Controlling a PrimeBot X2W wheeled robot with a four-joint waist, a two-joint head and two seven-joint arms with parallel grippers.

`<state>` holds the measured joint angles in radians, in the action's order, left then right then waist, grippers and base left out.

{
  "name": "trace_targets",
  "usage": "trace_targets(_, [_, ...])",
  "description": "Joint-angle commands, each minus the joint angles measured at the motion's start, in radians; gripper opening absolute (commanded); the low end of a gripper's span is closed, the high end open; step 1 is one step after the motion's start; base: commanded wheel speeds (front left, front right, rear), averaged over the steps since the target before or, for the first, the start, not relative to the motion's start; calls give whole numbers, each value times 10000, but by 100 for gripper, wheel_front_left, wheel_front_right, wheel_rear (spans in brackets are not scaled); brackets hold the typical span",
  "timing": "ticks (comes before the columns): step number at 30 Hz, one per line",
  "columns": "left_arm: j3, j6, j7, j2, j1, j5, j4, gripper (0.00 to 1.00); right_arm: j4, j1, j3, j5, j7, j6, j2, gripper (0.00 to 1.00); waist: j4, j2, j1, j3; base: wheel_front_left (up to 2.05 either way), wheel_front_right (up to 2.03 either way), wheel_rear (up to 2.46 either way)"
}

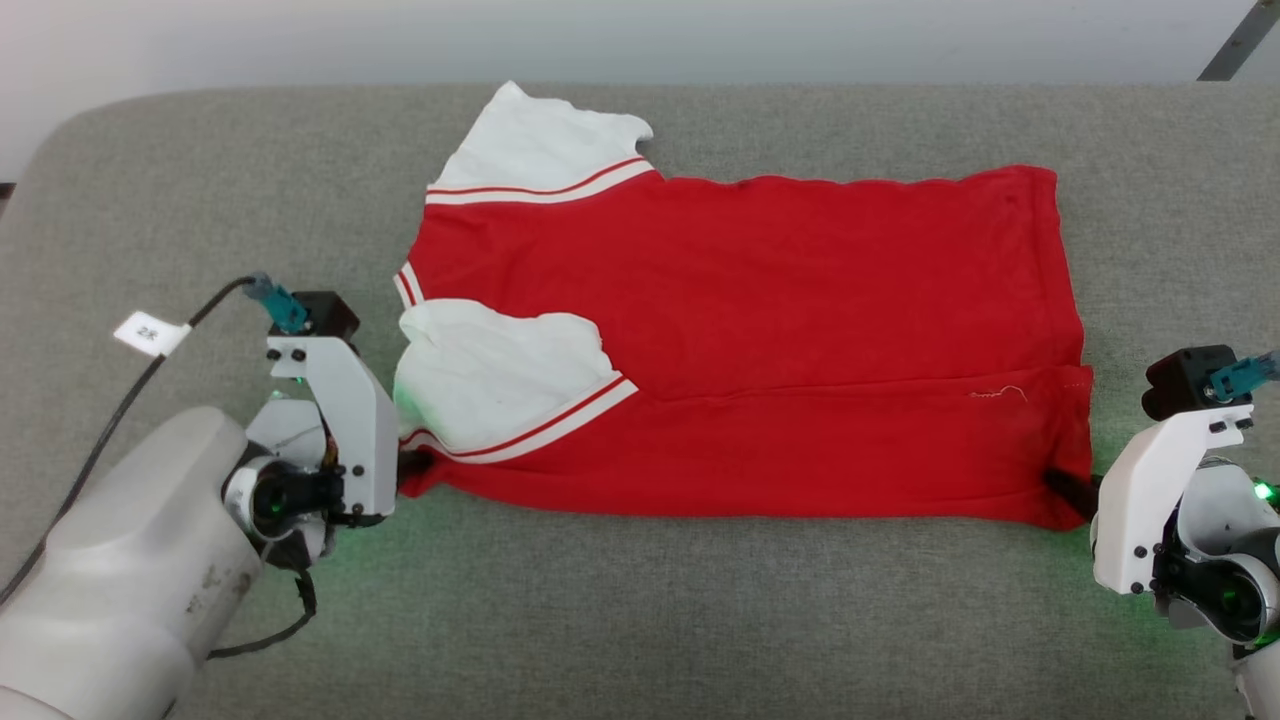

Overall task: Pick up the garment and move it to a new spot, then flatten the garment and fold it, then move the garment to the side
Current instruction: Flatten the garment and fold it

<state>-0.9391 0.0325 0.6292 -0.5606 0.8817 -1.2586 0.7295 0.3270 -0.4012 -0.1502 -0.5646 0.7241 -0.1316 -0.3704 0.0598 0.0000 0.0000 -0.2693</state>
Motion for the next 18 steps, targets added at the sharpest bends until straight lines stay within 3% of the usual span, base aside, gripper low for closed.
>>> trace_targets(1, [-118,-42,47,106,-190,5,166,0,350,203,-205,-71,38,19,20,0,-7,0,0,29,0,0,0])
trace_targets(10, [-181,-186,441,-350,-278,23,-323,0,-94,263,-325,-404,42,19,-645,0,13,0,0,430,0,0,0])
trace_targets(18, [-292,-720,822,-1022,-529,135,-1627,0,-974,723,-118,-603,603,18,-1178,0,84,0,0,835,0,0,0])
